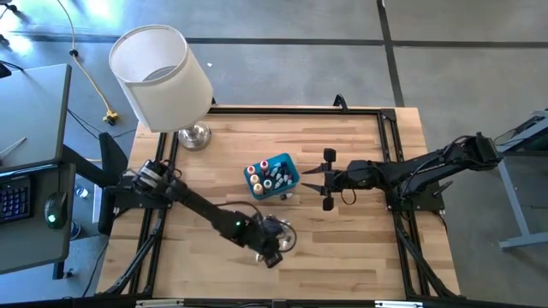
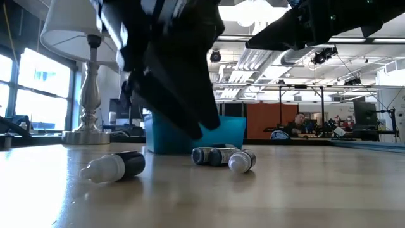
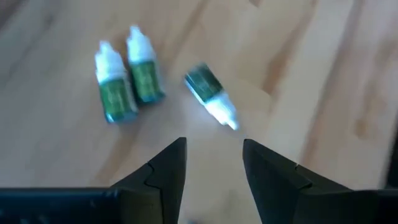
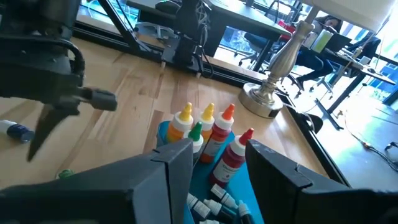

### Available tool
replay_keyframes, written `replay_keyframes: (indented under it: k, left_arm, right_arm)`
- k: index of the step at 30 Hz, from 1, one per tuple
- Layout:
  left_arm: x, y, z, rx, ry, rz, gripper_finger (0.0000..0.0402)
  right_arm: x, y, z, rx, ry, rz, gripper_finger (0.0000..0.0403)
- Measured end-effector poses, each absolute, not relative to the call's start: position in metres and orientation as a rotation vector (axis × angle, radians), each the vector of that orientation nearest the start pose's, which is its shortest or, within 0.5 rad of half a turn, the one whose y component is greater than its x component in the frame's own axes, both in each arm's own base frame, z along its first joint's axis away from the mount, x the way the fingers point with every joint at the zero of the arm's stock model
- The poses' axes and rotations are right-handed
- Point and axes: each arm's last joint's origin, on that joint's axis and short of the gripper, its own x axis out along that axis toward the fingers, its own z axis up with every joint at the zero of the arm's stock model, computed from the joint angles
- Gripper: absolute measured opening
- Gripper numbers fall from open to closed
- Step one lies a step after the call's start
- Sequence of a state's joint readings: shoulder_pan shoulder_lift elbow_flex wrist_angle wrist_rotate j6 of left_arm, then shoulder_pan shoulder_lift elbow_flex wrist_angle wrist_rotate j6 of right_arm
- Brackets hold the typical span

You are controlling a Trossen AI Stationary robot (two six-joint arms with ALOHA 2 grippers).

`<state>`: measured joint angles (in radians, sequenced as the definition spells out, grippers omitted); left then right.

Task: Pick & Place food coloring
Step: Put the small blue food coloring bottle into the bin

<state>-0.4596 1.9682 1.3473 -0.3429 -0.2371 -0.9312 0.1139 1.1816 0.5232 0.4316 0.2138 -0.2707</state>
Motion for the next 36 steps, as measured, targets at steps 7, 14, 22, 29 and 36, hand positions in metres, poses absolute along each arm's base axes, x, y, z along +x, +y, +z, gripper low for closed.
replay_keyframes:
  k: [7,14,22,29,36]
  left_arm:
    - [0.375,-0.175,0.22,-0.766,1.078,0.357,0.0156]
    - [0.366,-0.18,0.233,-0.975,1.156,0.521,0.0156]
    - [0.362,-0.19,0.213,-0.996,1.215,0.63,0.0156]
    - [0.369,-0.195,0.192,-0.967,1.277,0.606,0.0156]
    - [0.373,-0.196,0.181,-0.94,1.27,0.605,0.0156]
  right_arm:
    - [0.243,0.022,0.224,-0.306,0.237,-0.069,0.0142]
    - [0.243,0.022,0.224,-0.306,0.237,-0.068,0.0142]
    - [0.243,0.022,0.222,-0.307,0.247,-0.052,0.0142]
    - [0.243,0.022,0.222,-0.307,0.247,-0.052,0.0142]
    - [0.243,0.022,0.222,-0.308,0.255,-0.051,0.0142]
